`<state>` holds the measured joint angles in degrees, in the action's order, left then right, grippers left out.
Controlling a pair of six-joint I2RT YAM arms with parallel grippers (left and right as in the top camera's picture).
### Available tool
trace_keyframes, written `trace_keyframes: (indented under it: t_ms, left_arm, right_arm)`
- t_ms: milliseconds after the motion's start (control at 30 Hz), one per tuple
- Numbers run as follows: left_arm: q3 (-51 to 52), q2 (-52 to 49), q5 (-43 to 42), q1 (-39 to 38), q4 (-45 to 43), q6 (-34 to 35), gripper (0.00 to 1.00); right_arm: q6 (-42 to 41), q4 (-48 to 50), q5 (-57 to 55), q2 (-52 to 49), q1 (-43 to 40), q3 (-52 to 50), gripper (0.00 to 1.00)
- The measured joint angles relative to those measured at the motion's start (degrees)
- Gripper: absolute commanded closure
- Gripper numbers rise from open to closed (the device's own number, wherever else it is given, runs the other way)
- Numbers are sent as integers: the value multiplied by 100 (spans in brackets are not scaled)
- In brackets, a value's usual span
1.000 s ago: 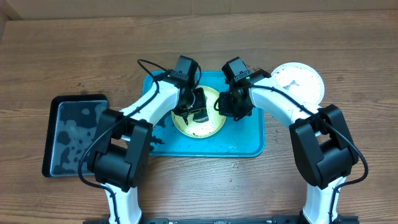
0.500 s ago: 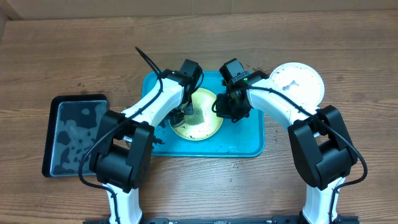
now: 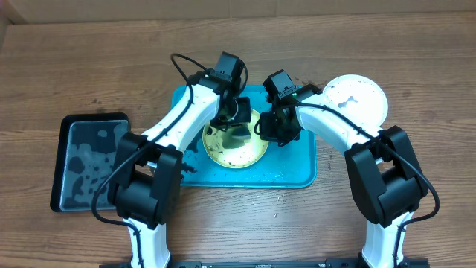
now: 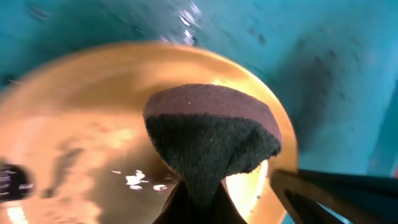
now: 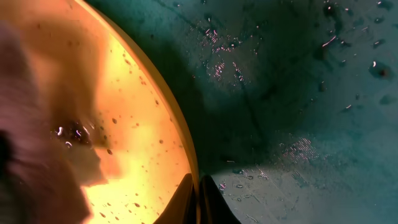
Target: Clean dirty plates on tray and stack at the side
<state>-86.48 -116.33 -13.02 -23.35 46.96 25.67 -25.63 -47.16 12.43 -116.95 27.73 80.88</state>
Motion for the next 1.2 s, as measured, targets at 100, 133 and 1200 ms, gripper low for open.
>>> trace_keyframes:
  t_ms: [100,133,1200]
  left_arm:
    - [251,0,-133,-68,-57,-22,96]
    - [413,0,-92,-94,-160,-20,96]
    - [-1054,7,3126,457,1010,87,96]
  right_arm:
    - [0,-4,0,0,0,0,96]
    - [-2,-2,0,0,0,0,96]
    - [33,-229,-31,0,0,260,96]
